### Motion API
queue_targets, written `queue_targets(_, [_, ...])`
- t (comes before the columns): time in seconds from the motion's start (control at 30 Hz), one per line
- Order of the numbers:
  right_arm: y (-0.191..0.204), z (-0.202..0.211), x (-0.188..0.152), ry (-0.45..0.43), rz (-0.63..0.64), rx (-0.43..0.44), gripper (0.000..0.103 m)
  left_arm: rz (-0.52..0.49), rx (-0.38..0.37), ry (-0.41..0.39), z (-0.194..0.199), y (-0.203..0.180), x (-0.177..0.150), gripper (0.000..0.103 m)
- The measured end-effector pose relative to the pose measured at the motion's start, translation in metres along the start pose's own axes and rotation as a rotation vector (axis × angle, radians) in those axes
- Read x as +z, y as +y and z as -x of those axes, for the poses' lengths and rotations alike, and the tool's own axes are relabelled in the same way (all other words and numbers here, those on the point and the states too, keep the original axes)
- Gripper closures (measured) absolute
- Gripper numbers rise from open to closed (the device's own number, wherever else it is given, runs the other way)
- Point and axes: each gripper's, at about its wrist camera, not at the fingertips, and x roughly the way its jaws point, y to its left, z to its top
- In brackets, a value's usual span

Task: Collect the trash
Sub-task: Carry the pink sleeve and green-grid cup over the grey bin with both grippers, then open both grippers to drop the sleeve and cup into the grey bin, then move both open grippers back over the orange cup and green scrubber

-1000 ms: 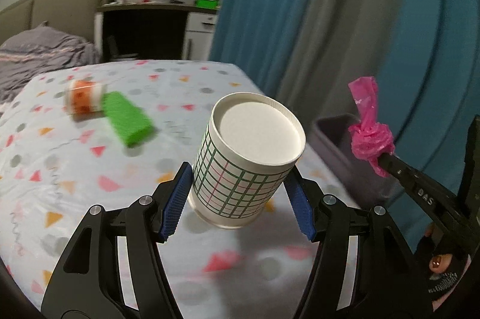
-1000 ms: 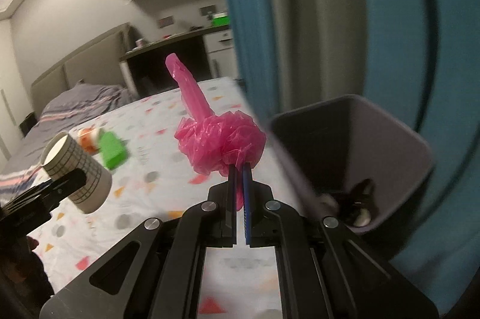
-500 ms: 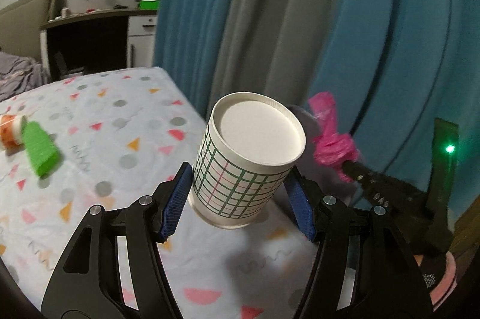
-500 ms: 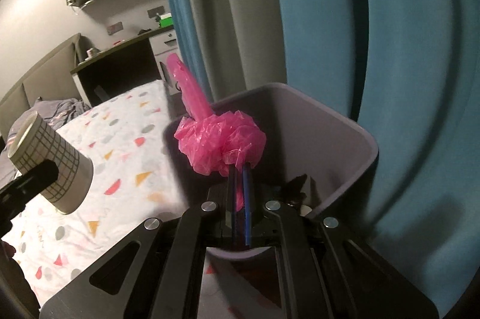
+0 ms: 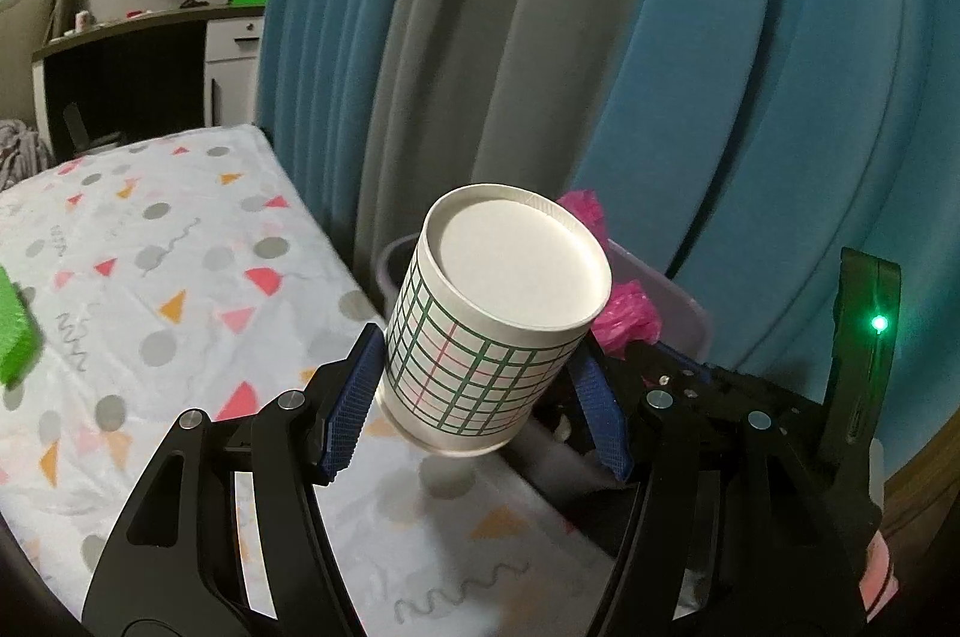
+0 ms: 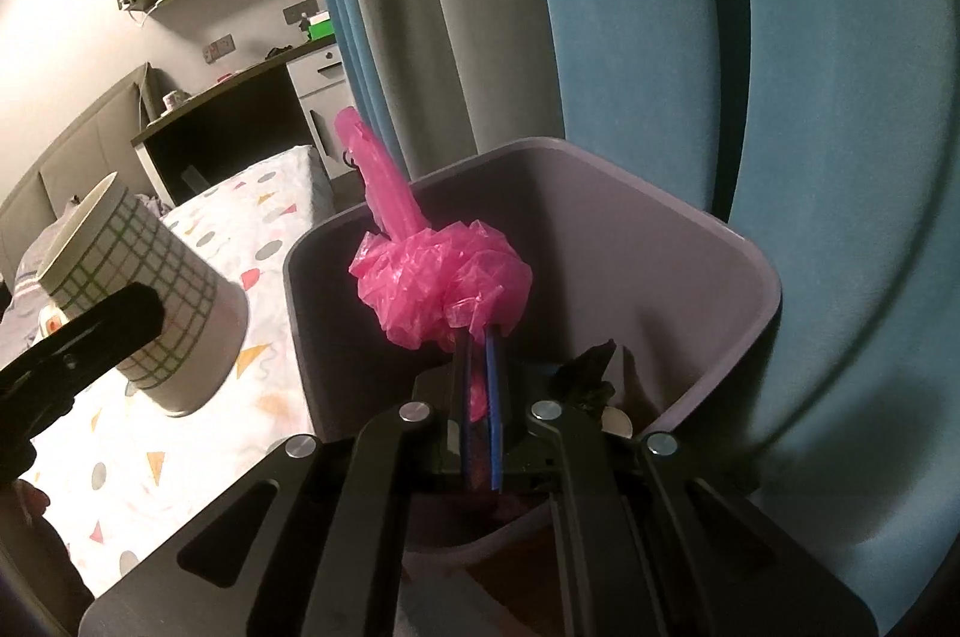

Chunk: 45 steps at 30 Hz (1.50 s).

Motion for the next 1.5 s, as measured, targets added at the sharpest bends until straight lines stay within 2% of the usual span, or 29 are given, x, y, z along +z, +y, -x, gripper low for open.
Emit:
queue_targets(0.1, [-0.003, -0.002, 0.001, 0.002, 0.002, 0.009, 0.093, 0.008, -0.023, 0.007, -0.009, -0.003, 0.002, 0.042])
queue_targets(0.2, [-0.008, -0.002, -0.001, -0.007, 0.0, 0.013, 0.063, 0.013, -0.045, 0.01, -0.017, -0.007, 0.003, 0.041])
queue_targets(0.3, [-0.017, 0.001, 0.0, -0.024, -0.019, -0.022, 0.061, 0.015, -0.058, 0.009, -0.023, -0.01, 0.004, 0.041])
queue_targets(0.6, [-0.048, 0.038, -0.003, -0.16, -0.111, -0.127, 0.042, -0.026, -0.122, 0.043, -0.056, -0.038, 0.003, 0.041])
queue_targets(0.8, [-0.059, 0.049, -0.007, -0.186, -0.119, -0.143, 0.04, -0.049, -0.126, 0.103, -0.08, -0.052, -0.01, 0.039])
queue_targets(0.83, [-0.061, 0.049, -0.007, -0.188, -0.122, -0.145, 0.04, -0.049, -0.126, 0.111, -0.082, -0.053, -0.012, 0.038])
queue_targets(0.9, [-0.063, 0.051, -0.007, -0.193, -0.131, -0.145, 0.04, -0.042, -0.112, 0.112, -0.082, -0.053, -0.015, 0.024])
queue_targets(0.97, [-0.064, 0.055, -0.008, -0.203, -0.136, -0.142, 0.04, -0.033, -0.109, 0.104, -0.078, -0.052, -0.016, 0.02])
queue_targets(1.1, [-0.061, 0.063, -0.006, -0.226, -0.133, -0.139, 0.04, -0.025, -0.088, 0.072, -0.062, -0.048, -0.018, 0.011])
queue_targets(1.2, [-0.055, 0.069, -0.005, -0.242, -0.123, -0.131, 0.04, 0.0, -0.058, 0.053, -0.045, -0.037, -0.019, 0.01])
queue_targets(1.33, [-0.041, 0.078, -0.004, -0.259, -0.1, -0.106, 0.036, 0.035, 0.041, 0.025, -0.014, -0.016, -0.024, 0.009])
queue_targets(1.5, [-0.011, 0.08, -0.009, -0.253, -0.051, -0.046, 0.03, 0.086, 0.201, -0.005, 0.032, 0.022, -0.041, 0.008])
